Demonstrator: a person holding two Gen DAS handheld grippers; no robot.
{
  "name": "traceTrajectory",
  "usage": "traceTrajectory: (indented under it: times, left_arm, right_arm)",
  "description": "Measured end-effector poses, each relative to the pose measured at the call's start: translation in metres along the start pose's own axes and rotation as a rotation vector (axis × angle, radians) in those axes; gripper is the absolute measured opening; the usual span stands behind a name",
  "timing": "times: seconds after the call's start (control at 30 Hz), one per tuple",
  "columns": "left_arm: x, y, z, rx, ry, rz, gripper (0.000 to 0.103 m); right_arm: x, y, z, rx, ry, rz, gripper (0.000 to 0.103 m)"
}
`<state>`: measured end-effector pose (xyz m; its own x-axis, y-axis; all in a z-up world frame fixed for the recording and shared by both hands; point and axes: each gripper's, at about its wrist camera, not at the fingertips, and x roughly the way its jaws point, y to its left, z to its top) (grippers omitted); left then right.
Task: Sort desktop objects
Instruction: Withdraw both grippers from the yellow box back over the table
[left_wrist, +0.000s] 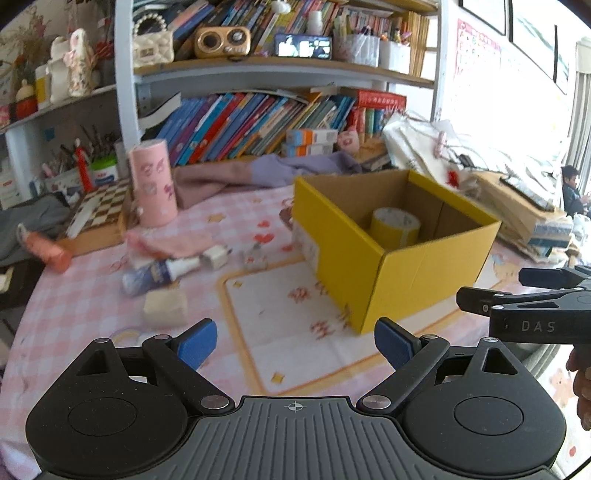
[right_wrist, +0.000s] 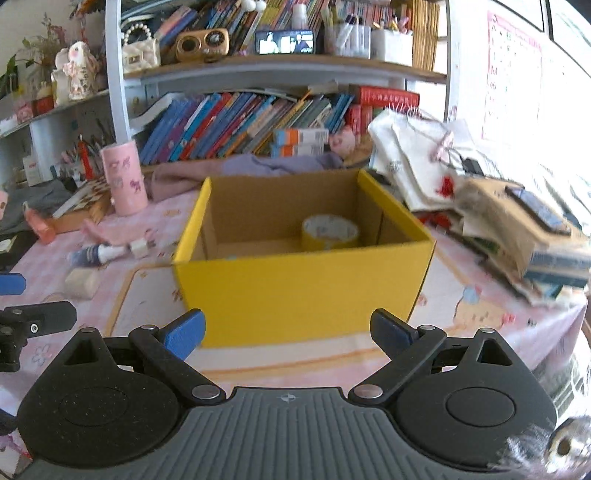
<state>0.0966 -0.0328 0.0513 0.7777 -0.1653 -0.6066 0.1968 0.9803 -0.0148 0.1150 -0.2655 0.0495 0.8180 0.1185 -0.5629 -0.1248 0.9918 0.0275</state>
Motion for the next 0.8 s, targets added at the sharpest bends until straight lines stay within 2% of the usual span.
traceTrajectory:
  times: [0.3, 0.4, 0.8]
  left_arm:
    - [-0.012, 0.031, -0.031, -0.016, 0.067, 0.037, 0.094]
    - [-0.015, 0.038, -0.039, -0.016, 0.082, 0.05, 0.094]
    - [-0.024, 0.07, -0.059, -0.091, 0.143, 0.096, 0.094]
  right_arm:
    - [-0.008, 0.048, -0.03, 0.053, 0.081, 0.052, 0.096]
    - [-0.01, 0.064, -0.035, 0.026, 0.093, 0.054, 0.096]
    - [-0.006, 0.109, -0.045, -0.04, 0.161, 0.152, 0.096]
